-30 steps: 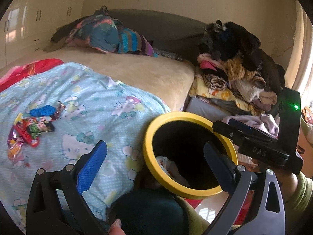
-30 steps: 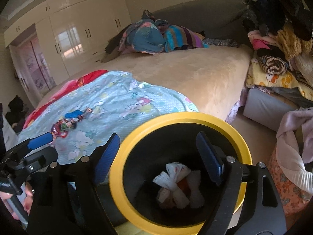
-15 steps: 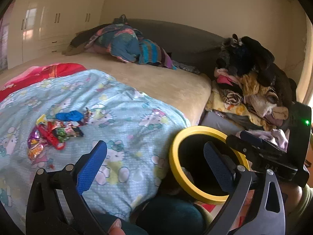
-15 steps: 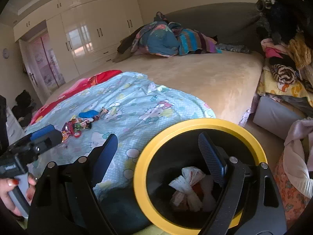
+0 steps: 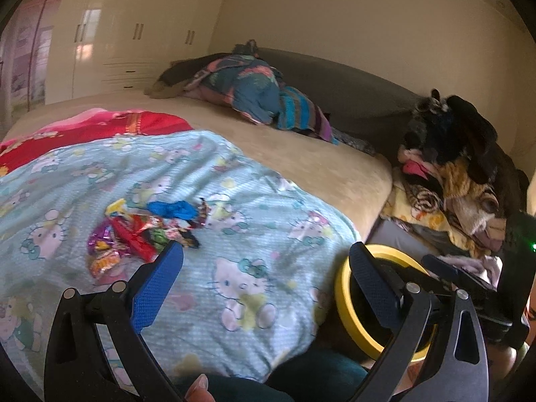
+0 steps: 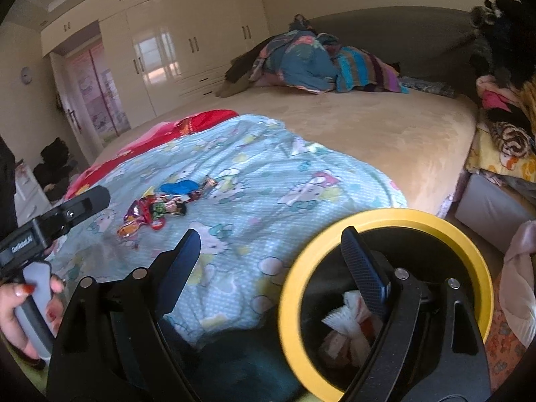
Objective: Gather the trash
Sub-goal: 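Move both tools back toward the candy wrappers on the bedspread, then lower both open tools onto the pile of candy wrappers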
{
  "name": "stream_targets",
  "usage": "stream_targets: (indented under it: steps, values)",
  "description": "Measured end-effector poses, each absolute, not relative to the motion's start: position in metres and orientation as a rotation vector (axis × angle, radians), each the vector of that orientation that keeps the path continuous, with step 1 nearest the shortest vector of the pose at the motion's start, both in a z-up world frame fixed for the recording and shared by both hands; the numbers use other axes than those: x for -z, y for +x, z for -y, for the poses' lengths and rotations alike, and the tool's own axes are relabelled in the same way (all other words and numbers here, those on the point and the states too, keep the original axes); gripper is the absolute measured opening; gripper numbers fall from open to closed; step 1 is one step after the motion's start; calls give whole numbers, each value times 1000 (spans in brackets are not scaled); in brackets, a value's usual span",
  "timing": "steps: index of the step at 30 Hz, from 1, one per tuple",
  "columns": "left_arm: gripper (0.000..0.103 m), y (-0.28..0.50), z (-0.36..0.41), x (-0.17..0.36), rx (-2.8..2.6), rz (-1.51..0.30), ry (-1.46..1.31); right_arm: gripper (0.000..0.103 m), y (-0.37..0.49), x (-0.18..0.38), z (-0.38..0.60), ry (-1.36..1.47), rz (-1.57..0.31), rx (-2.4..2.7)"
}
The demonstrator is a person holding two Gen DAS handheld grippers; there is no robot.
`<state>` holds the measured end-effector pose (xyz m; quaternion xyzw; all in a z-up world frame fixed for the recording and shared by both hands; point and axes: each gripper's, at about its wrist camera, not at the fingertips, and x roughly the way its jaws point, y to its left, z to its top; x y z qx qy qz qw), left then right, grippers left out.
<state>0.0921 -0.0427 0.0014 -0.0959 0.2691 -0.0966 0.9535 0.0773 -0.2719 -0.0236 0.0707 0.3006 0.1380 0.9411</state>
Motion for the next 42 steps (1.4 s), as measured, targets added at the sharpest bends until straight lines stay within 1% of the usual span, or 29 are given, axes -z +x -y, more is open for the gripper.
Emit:
stream_targets:
  steps: [21,33,42]
  values:
    - [96,106,-50,11,8,-541,-318,78,120,23,180,93,-649,-410]
    - [96,115,-103,34,-96,-575,-363,78,157,36,139,70,-684,-437]
    - [96,130,-134,57,-148,-627,-362,78,196,59,106,37,-739,-459]
